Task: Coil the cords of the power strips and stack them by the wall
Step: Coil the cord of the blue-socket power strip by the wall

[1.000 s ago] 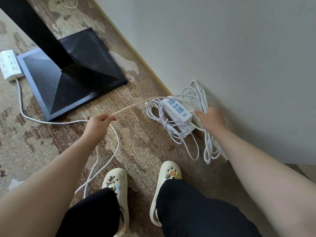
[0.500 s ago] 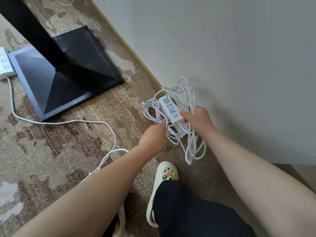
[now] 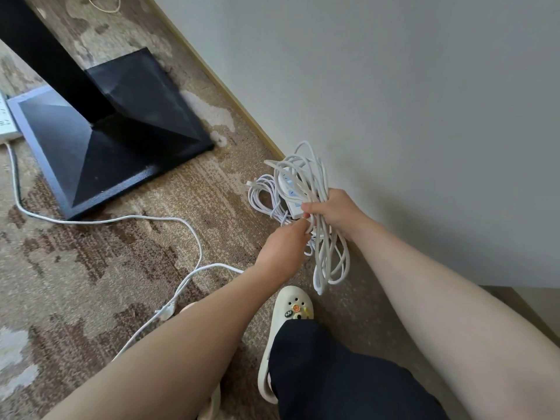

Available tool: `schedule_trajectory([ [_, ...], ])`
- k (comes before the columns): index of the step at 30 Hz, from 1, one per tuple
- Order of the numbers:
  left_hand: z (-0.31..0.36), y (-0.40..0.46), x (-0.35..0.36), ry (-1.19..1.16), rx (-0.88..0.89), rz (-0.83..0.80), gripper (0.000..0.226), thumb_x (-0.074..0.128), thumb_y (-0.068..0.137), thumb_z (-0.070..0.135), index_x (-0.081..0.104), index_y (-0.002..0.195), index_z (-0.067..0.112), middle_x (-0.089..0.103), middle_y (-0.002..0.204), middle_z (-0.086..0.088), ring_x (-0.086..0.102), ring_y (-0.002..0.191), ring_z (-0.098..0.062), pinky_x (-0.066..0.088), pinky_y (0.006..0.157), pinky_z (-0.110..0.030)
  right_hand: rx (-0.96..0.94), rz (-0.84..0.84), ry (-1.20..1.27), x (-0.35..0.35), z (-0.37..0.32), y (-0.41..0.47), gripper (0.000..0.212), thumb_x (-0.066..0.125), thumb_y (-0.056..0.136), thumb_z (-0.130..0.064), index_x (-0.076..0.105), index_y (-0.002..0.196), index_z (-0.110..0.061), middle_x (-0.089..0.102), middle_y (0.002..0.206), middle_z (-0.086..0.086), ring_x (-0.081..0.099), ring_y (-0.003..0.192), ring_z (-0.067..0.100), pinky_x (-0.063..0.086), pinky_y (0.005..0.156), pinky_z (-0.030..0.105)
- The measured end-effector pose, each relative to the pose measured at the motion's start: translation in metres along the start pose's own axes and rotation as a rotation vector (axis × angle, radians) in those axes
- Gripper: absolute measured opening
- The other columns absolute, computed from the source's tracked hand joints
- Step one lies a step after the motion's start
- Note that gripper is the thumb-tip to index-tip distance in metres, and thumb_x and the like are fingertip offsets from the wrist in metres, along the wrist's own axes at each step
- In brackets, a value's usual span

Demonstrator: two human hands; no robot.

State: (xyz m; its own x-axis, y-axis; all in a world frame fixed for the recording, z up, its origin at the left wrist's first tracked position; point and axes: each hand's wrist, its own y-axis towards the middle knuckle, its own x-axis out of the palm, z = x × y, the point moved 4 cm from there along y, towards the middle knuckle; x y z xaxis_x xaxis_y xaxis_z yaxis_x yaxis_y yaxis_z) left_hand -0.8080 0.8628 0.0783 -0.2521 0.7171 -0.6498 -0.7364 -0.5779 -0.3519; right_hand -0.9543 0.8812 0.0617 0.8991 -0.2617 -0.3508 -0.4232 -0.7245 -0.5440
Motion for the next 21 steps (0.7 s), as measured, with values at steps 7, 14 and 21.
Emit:
schedule_trajectory([
  [7, -0.039, -0.008, -0.002, -0.225, -0.104, -0.231, 0.025, 0.044, 0.101, 0.027, 0.064, 0.091, 0.017, 0.059, 0.070, 0.003, 0.051, 0.058, -0.011, 0.046, 0.058, -0.028, 0.026, 0.109, -0.139, -0.014, 0.005, 0.001, 0.014, 0.073, 0.078, -0.006, 0.063, 0.082, -0.016, 0.067, 0.076, 0.004, 0.066, 0.064, 0.015, 0.052, 0.059, 0.024],
  [14, -0.111, -0.021, -0.043, -0.278, -0.219, -0.282, 0.020, 0.052, 0.098, 0.026, 0.069, 0.088, 0.022, 0.056, 0.068, 0.001, 0.047, 0.062, -0.015, 0.044, 0.065, -0.028, 0.027, 0.246, -0.210, -0.044, 0.012, 0.001, 0.010, 0.070, 0.076, -0.004, 0.064, 0.079, -0.012, 0.064, 0.068, 0.001, 0.061, 0.061, 0.016, 0.050, 0.057, 0.027],
  [21, -0.070, -0.015, -0.020, 0.007, -0.096, -0.378, 0.017, 0.054, 0.096, 0.030, 0.067, 0.085, 0.027, 0.059, 0.069, 0.010, 0.045, 0.053, -0.004, 0.037, 0.052, -0.015, 0.067, 0.220, -0.047, -0.038, 0.008, 0.002, 0.013, 0.077, 0.080, -0.008, 0.067, 0.088, -0.010, 0.070, 0.070, 0.007, 0.067, 0.054, 0.009, 0.054, 0.055, 0.022],
])
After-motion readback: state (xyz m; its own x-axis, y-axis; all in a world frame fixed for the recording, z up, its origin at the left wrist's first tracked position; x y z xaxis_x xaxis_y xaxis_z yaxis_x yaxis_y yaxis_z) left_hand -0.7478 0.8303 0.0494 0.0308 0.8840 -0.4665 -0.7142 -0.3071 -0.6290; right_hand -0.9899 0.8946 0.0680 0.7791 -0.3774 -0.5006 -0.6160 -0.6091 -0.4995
